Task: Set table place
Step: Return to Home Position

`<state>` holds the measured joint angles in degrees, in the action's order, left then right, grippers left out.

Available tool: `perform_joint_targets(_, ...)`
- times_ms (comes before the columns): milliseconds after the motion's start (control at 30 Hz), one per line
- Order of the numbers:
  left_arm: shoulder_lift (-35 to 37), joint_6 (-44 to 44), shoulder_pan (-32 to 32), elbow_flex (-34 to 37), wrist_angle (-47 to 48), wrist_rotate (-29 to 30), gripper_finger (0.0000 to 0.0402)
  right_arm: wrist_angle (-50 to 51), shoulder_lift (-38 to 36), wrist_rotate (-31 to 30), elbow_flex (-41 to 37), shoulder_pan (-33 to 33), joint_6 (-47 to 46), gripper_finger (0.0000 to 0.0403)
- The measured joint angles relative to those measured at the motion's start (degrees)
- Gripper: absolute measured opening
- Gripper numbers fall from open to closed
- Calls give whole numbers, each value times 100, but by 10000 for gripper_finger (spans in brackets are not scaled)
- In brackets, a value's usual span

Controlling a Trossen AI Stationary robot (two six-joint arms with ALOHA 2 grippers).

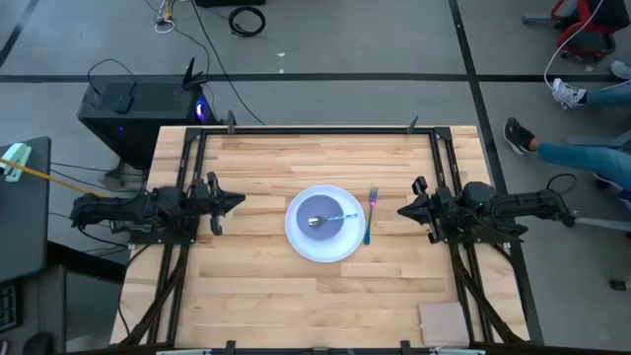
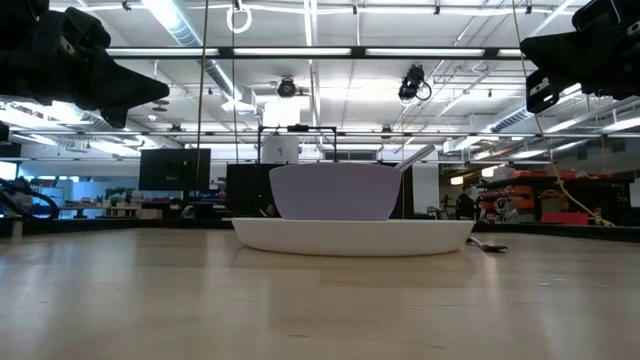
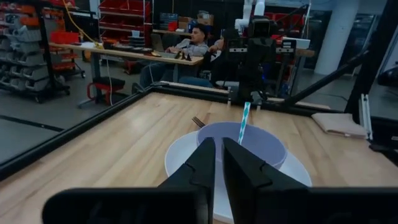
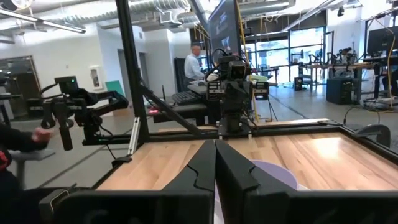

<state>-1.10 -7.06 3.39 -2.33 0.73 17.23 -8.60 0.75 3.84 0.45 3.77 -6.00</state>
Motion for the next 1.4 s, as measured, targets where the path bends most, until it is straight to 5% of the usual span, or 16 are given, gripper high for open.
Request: perform_joint_targets(1400, 0, 26, -1, 4, -13, 2, 34, -1, 0, 2, 0, -1, -2, 16)
